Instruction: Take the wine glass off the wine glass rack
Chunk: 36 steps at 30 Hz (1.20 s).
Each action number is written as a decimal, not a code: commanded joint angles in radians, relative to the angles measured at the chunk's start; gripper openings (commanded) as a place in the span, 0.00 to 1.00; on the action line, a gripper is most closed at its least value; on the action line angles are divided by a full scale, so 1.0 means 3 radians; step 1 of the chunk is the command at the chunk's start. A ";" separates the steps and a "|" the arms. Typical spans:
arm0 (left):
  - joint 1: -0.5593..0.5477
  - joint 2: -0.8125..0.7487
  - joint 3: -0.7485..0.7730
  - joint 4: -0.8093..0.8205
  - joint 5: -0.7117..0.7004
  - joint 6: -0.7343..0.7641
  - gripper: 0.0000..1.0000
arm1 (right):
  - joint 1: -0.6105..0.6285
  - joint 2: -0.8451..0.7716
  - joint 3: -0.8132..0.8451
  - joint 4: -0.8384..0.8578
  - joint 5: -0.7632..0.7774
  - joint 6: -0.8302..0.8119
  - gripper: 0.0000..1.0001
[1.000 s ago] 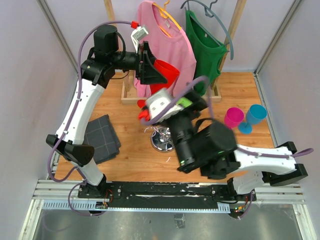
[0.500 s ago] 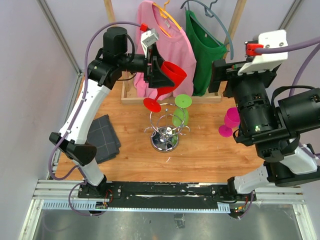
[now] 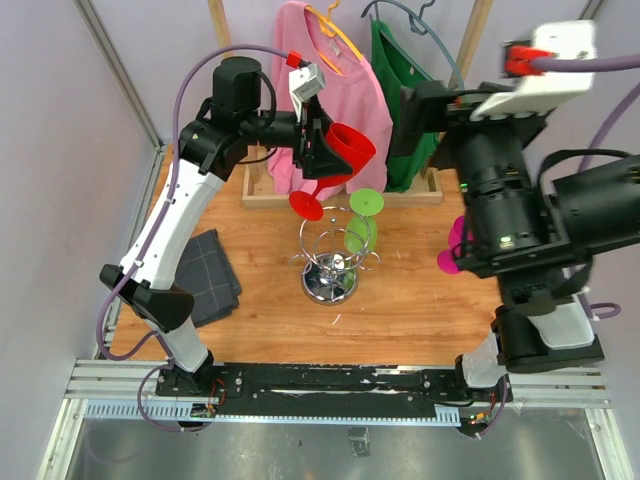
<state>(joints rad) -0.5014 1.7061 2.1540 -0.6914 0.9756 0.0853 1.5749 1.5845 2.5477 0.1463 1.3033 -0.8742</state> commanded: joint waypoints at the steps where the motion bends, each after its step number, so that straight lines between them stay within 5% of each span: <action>1: -0.0031 -0.0111 0.0025 0.0008 -0.0099 0.0119 0.71 | -0.0210 0.0315 -0.0033 -0.0358 -0.0540 0.0042 0.94; 11: -0.0031 -0.0298 -0.0262 0.0007 -0.0214 0.0220 0.71 | -0.0441 0.0706 -0.0223 0.0036 -0.1537 -0.0818 0.98; 23: -0.0031 -0.0407 -0.0422 0.0009 -0.0211 0.0184 0.71 | -0.1324 0.0898 -0.0332 0.1088 -0.3123 -0.1217 0.98; 29: -0.0031 -0.0425 -0.0438 0.0009 -0.0210 0.0162 0.71 | -0.1936 0.1012 -0.0048 0.1287 -0.2648 -0.1217 0.98; 36: -0.0031 -0.0456 -0.0500 0.0008 -0.0215 0.0182 0.71 | -0.2781 -0.0008 -0.1385 0.1153 -0.1848 -0.0418 0.98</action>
<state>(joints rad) -0.5018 1.6032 2.0167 -0.6983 0.9089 0.1349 0.8528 1.7775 2.3028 0.4511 0.5797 -1.1572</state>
